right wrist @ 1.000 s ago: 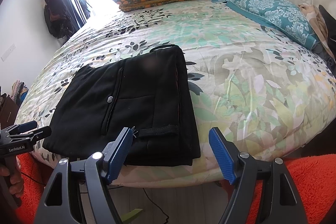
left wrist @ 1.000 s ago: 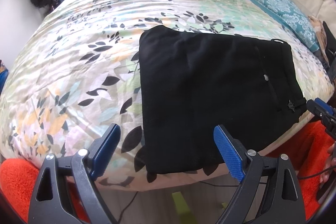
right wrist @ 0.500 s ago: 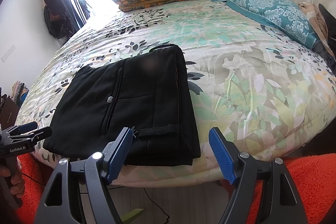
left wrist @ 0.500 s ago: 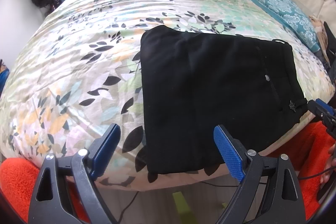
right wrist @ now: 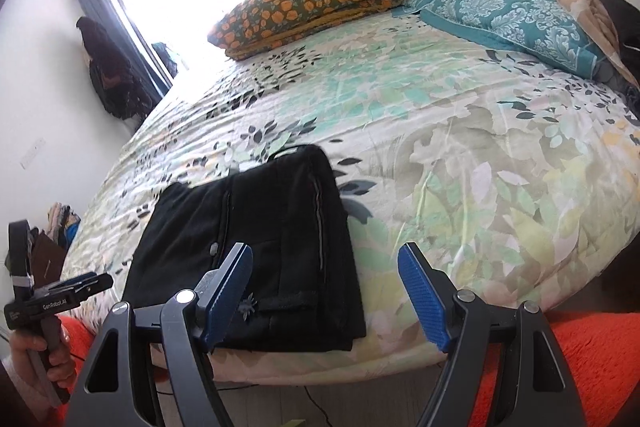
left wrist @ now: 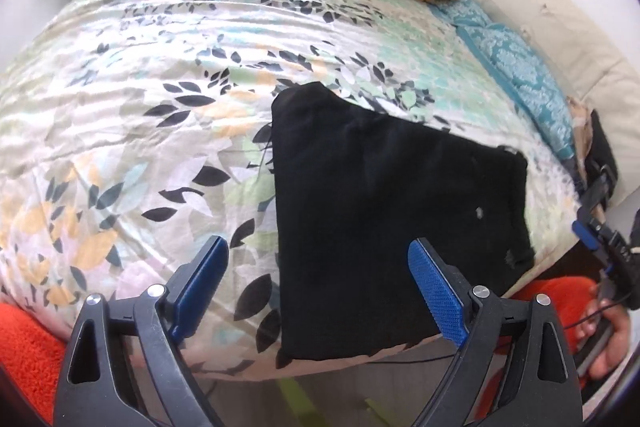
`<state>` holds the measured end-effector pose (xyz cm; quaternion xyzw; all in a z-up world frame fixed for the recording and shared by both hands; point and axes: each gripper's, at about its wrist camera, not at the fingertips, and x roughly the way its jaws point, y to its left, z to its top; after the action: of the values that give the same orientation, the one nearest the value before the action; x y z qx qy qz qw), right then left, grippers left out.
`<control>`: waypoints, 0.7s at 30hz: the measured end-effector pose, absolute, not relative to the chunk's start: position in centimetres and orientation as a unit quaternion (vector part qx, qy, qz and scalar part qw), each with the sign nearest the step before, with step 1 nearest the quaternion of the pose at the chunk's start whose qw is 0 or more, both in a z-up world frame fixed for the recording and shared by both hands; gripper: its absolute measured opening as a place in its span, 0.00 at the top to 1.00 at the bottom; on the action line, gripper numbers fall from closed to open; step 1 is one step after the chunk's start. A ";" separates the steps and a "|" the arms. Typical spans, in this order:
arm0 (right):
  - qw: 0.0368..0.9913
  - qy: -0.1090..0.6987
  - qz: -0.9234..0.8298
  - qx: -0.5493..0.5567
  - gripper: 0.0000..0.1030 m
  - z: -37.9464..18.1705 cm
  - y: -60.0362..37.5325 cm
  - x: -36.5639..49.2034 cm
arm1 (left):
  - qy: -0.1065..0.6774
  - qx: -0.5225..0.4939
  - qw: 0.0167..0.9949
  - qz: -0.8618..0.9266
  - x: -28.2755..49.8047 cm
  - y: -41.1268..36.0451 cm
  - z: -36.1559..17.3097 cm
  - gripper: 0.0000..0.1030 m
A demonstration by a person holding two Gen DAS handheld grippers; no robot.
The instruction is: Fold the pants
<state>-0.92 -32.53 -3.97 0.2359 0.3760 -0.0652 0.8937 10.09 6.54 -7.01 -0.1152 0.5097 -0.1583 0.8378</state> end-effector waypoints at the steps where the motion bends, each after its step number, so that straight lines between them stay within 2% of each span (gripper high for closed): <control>1: 0.886 0.374 -0.060 0.268 0.17 -3.8 -34.4 -0.6 | 0.517 -0.145 0.825 -0.176 10.9 7.5 -7.2 0.08; 6: 0.783 0.454 0.120 0.407 0.15 -7.9 -36.2 4.1 | 0.565 -0.165 0.774 -0.232 14.5 7.6 -10.6 0.08; 10: 0.766 0.520 0.145 0.348 0.15 -11.2 -32.6 7.1 | 0.595 -0.195 0.740 -0.244 16.3 6.4 -13.9 0.08; 15: 0.775 0.551 0.135 0.279 0.15 -13.6 -30.2 9.3 | 0.604 -0.169 0.739 -0.243 16.4 4.6 -15.2 0.08; 18: 0.768 0.550 0.144 0.295 0.14 -14.8 -30.6 9.5 | 0.604 -0.159 0.740 -0.250 16.4 3.7 -15.3 0.08; 21: 0.761 0.541 0.170 0.316 0.09 -15.6 -30.7 10.0 | 0.607 -0.169 0.735 -0.250 16.8 2.9 -15.6 0.08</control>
<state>9.98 -30.72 -15.56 0.3163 0.5407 0.1697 0.7607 16.76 2.92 -15.57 -0.1694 0.6065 -0.2505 0.7353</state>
